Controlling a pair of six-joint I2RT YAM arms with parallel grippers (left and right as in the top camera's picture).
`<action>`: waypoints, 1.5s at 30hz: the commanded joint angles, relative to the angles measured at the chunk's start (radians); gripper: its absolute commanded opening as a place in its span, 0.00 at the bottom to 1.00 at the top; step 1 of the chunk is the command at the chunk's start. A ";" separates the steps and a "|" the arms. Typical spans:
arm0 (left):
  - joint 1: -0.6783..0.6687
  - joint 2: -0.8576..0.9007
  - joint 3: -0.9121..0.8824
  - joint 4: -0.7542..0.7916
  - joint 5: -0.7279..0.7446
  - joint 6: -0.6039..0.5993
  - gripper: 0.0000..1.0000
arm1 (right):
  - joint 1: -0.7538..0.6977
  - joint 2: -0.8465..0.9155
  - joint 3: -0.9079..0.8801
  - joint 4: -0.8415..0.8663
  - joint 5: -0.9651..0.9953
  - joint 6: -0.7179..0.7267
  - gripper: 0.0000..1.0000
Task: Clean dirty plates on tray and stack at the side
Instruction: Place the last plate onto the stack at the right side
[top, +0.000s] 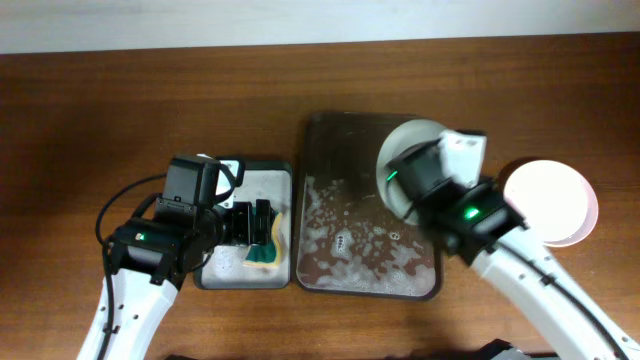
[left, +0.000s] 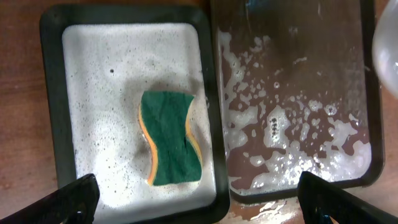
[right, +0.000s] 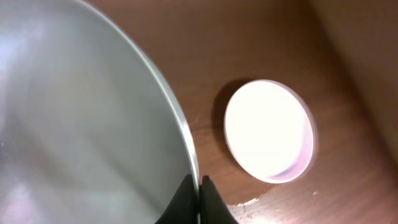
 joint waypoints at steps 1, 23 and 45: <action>0.003 -0.005 0.001 0.000 -0.008 0.009 1.00 | -0.257 -0.002 0.017 0.080 -0.465 -0.217 0.04; 0.003 -0.005 0.001 0.000 -0.008 0.009 1.00 | -1.183 0.330 0.039 0.203 -0.814 -0.086 0.54; 0.003 -0.005 0.001 0.000 -0.008 0.009 1.00 | -0.220 -0.431 0.122 -0.171 -1.033 -0.319 0.99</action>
